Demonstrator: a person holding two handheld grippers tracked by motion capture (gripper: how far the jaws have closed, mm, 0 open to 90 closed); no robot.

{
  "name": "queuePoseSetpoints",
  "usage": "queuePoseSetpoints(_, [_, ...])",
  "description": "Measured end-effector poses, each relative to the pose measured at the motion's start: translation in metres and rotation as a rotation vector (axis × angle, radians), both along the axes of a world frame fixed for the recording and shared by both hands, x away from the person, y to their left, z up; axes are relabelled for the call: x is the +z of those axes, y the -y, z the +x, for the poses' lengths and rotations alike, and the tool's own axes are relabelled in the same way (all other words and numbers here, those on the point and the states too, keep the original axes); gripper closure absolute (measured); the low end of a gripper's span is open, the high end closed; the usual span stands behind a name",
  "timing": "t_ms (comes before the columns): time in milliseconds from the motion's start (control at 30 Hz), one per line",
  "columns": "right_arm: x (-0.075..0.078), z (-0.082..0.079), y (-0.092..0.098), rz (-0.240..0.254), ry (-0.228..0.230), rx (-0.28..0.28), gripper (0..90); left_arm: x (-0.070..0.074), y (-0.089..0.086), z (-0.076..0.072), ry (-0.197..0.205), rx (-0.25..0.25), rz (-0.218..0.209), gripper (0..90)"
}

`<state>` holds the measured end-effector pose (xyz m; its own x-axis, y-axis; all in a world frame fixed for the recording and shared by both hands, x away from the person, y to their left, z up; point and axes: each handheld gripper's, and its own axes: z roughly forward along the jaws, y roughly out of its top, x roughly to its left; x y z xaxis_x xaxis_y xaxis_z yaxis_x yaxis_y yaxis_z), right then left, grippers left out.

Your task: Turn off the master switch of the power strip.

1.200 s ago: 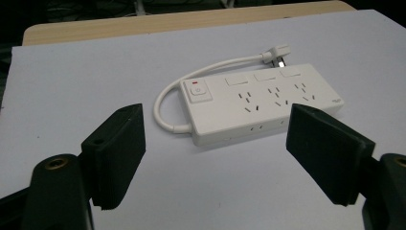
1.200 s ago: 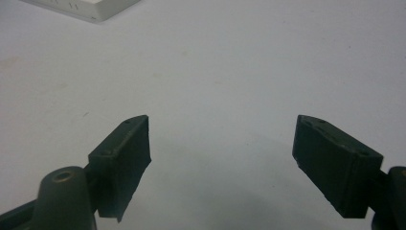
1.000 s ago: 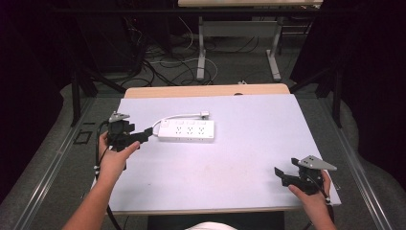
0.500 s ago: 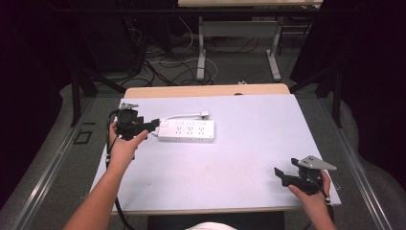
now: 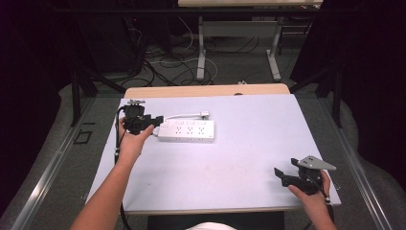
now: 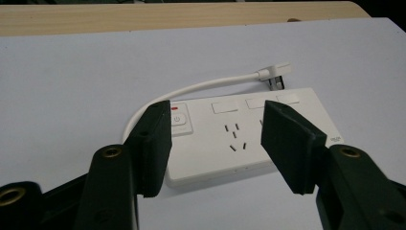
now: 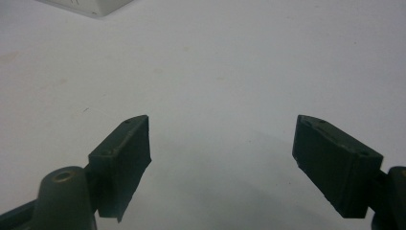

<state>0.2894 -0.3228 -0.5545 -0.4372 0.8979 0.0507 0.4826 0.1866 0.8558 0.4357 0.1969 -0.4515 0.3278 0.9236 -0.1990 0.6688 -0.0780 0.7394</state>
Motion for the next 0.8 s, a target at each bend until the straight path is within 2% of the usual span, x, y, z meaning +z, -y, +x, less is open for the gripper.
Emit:
queuePoseSetpoints(33, [0.000, 0.000, 0.000, 0.000, 0.000, 0.001, 20.2, -0.001, 0.001, 0.001, 0.001, 0.006, 0.001, 45.9])
queuePoseSetpoints(67, [0.000, 0.000, 0.000, 0.000, 0.000, 0.001, 20.2, 0.000, 0.000, 0.002, -0.019, -0.002, 0.006, 47.4])
queuePoseSetpoints(167, [0.000, 0.000, 0.000, 0.001, 0.000, 0.000, 20.2, -0.004, 0.001, 0.006, -0.010, 0.013, -0.003, 50.5])
queuePoseSetpoints(300, [-0.001, 0.001, 0.000, 0.005, 0.000, 0.003, 20.2, -0.007, 0.002, 0.010, -0.028, 0.026, -0.004, 55.5])
queuePoseSetpoints(333, [-0.001, 0.001, 0.000, 0.007, 0.000, 0.003, 20.2, -0.009, 0.002, 0.012, -0.021, 0.033, -0.002, 57.0])
queuePoseSetpoints(567, [-0.001, 0.001, 0.001, -0.001, 0.007, 0.009, 20.2, -0.017, 0.002, 0.022, -0.038, 0.058, 0.023, 63.6])
queuePoseSetpoints(600, [-0.001, 0.001, 0.001, 0.000, 0.006, 0.010, 20.2, -0.018, 0.002, 0.023, -0.053, 0.057, 0.024, 65.7])
queuePoseSetpoints(700, [-0.001, 0.001, 0.001, 0.001, 0.006, 0.009, 20.2, -0.022, 0.002, 0.026, -0.059, 0.058, 0.040, 67.6])
queuePoseSetpoints(800, [-0.001, 0.001, 0.001, 0.001, 0.003, 0.010, 20.2, -0.024, 0.003, 0.028, -0.079, 0.067, 0.049, 73.0])
